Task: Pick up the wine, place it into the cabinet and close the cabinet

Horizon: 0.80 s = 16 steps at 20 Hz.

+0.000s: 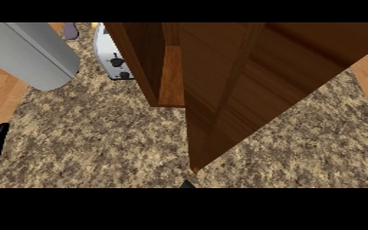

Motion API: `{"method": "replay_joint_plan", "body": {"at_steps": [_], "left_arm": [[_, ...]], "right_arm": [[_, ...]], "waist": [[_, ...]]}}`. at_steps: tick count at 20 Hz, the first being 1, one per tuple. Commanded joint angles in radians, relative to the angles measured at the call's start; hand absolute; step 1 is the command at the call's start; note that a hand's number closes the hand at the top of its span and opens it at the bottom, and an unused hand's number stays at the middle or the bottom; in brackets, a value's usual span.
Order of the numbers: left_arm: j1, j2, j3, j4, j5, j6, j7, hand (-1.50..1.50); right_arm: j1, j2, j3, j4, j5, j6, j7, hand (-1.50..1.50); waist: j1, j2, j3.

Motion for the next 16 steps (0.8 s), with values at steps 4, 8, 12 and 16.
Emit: {"method": "replay_joint_plan", "body": {"at_steps": [4,8,12,16], "left_arm": [[-0.035,-0.026,-0.004,-0.002,-0.012,0.013,0.022,-1.50],[-0.053,-0.032,0.011,0.012,0.015,0.015,0.061,-1.50],[-0.082,-0.090,-0.016,0.078,-0.034,0.017,0.038,-1.50],[-0.025,-0.090,-0.014,0.039,-0.042,-0.014,0.032,-1.50]], "right_arm": [[-0.320,0.159,-0.076,0.216,-0.122,-0.115,0.019,1.50],[-0.511,0.164,-0.184,0.418,-0.233,-0.155,-0.060,1.50],[-0.681,0.166,-0.244,0.571,-0.305,-0.170,-0.085,1.50],[-0.747,0.167,-0.290,0.768,-0.220,-0.095,-0.204,1.50]], "waist": [[0.018,0.003,0.000],[0.025,0.006,0.001],[0.002,0.004,0.002],[0.008,0.003,0.002]]}}
